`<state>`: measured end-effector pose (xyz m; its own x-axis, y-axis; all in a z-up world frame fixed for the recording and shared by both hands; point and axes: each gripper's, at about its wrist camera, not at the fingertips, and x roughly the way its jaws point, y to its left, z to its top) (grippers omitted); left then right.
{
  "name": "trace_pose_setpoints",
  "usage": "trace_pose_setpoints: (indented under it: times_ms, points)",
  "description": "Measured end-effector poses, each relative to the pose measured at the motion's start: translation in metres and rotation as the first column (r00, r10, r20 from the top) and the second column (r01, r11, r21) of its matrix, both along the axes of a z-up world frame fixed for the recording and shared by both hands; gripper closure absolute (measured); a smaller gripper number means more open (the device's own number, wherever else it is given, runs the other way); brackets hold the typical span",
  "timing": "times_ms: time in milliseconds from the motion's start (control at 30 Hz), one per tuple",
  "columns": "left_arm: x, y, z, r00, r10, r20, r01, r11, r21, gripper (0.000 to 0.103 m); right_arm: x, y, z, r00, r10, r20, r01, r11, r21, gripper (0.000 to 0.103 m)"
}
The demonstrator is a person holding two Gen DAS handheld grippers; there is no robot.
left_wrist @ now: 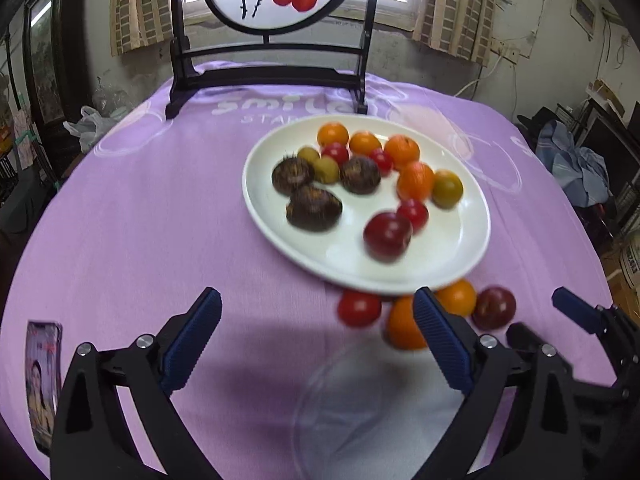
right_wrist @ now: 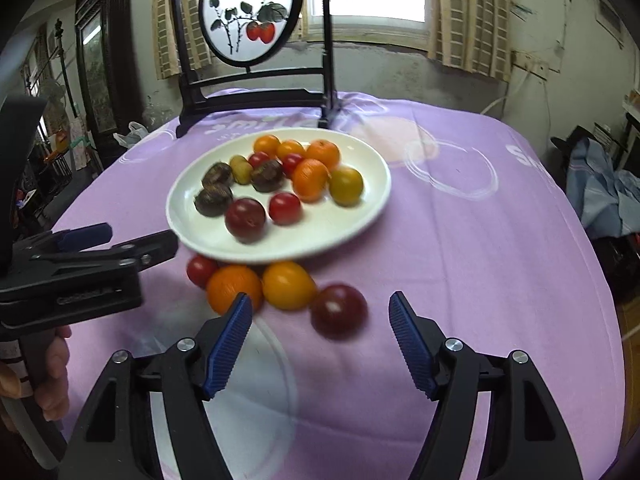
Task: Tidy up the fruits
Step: 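Grasp a dark red tomato with the right tool while the left tool grasps a red tomato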
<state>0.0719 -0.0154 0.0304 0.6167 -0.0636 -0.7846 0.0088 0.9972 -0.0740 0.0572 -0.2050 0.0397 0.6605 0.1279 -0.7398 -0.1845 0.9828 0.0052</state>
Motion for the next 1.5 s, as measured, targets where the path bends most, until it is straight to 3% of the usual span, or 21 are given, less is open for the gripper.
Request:
trace_pose_setpoints:
  times_ms: [400, 700, 1200, 1367, 1500]
  points:
    - [-0.014, 0.014, -0.037, 0.996, -0.054, -0.071, 0.049, 0.997, -0.066, 0.009, -0.009, -0.004, -0.038, 0.997, -0.024, -0.078, 0.017, 0.997, -0.078, 0.031]
    - [-0.017, 0.002, -0.035, 0.991, -0.118, -0.063, 0.113, 0.99, -0.08, 0.009, 0.013, 0.006, -0.043, 0.996, -0.012, -0.094, 0.001, 0.994, -0.113, 0.031]
    - [-0.02, 0.004, -0.03, 0.992, -0.117, -0.057, 0.111, 0.99, -0.09, 0.009, 0.03, 0.011, -0.046, 0.993, -0.033, -0.117, 0.02, 0.994, -0.112, 0.031]
    - [-0.019, 0.005, -0.032, 0.991, -0.116, -0.064, 0.11, 0.99, -0.087, 0.009, 0.04, 0.007, -0.051, 0.987, -0.035, -0.155, 0.028, 0.998, -0.051, 0.056]
    - [-0.018, 0.005, -0.034, 0.991, -0.114, -0.067, 0.108, 0.99, -0.086, 0.009, 0.041, 0.006, -0.051, 0.988, -0.048, -0.147, 0.041, 0.998, -0.052, 0.061]
